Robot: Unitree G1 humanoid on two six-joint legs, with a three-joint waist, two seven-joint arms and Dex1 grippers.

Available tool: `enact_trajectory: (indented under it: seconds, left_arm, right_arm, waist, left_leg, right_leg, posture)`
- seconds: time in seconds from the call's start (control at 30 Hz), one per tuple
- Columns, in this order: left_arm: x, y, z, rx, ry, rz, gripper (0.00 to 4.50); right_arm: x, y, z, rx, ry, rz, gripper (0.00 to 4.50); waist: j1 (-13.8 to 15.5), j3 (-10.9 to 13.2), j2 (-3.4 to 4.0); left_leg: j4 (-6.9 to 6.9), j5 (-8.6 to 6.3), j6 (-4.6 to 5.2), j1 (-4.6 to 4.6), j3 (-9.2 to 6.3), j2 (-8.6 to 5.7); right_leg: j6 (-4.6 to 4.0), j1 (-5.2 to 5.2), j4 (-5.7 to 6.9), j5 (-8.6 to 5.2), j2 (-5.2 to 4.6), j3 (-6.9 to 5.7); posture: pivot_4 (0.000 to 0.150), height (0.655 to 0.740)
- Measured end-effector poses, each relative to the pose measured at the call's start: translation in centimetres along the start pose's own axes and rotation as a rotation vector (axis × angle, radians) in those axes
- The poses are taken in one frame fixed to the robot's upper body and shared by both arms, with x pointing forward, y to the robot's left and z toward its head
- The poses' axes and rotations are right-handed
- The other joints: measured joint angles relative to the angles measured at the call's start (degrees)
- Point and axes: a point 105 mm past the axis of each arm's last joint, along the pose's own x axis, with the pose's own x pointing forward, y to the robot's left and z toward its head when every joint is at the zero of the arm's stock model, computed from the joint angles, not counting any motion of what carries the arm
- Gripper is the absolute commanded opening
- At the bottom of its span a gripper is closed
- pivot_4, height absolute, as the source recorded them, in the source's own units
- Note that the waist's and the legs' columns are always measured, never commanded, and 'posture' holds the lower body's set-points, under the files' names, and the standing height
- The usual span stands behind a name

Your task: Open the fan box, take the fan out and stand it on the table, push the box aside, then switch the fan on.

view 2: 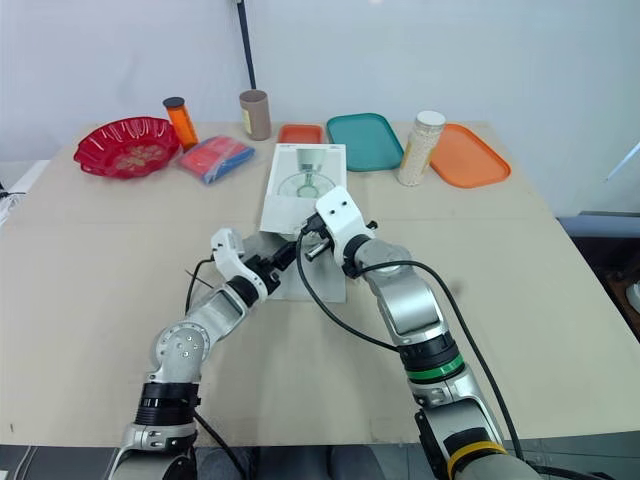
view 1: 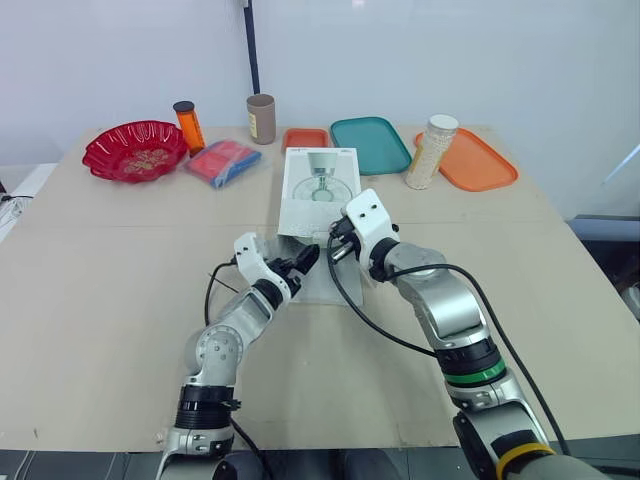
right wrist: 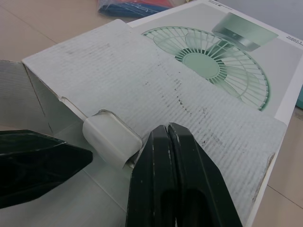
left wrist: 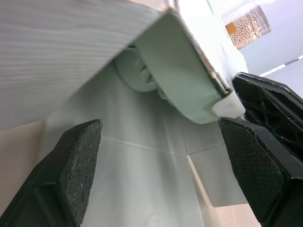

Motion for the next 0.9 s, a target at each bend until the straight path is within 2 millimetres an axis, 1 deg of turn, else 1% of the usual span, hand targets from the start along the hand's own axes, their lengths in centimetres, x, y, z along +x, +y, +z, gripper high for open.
enact_trajectory:
  seconds: [0.13,0.43,0.9]
  left_arm:
    - [0.1,0.7,-0.1,-0.005,-0.005,0.024,4.17]
    - [0.1,1.3,0.4,-0.027,-0.035,0.052,4.17]
    - [0.7,0.7,-0.1,-0.066,-0.037,0.022,4.17]
  right_arm:
    - [0.0,0.0,0.0,0.0,0.0,0.001,0.0]
    - [-0.1,0.0,0.0,-0.002,0.0,0.007,0.0]
    - [-0.2,0.0,-0.2,-0.007,0.004,0.003,0.0]
  waist:
    - [0.01,0.0,0.0]
    - [0.01,0.0,0.0]
    - [0.03,0.0,0.0]
  left_leg:
    - [0.0,0.0,0.0,0.0,0.0,0.0]
    - [0.0,0.0,0.0,0.0,0.0,0.0]
    - [0.01,0.01,-0.01,0.0,-0.01,-0.01]
  right_leg:
    - [0.0,0.0,0.0,0.0,0.0,0.0]
    - [0.0,0.0,0.0,0.0,0.0,0.0]
    - [0.01,0.01,0.0,0.0,-0.01,-0.01]
  posture:
    - [0.15,0.74]
    - [0.15,0.74]
    - [0.15,0.74]
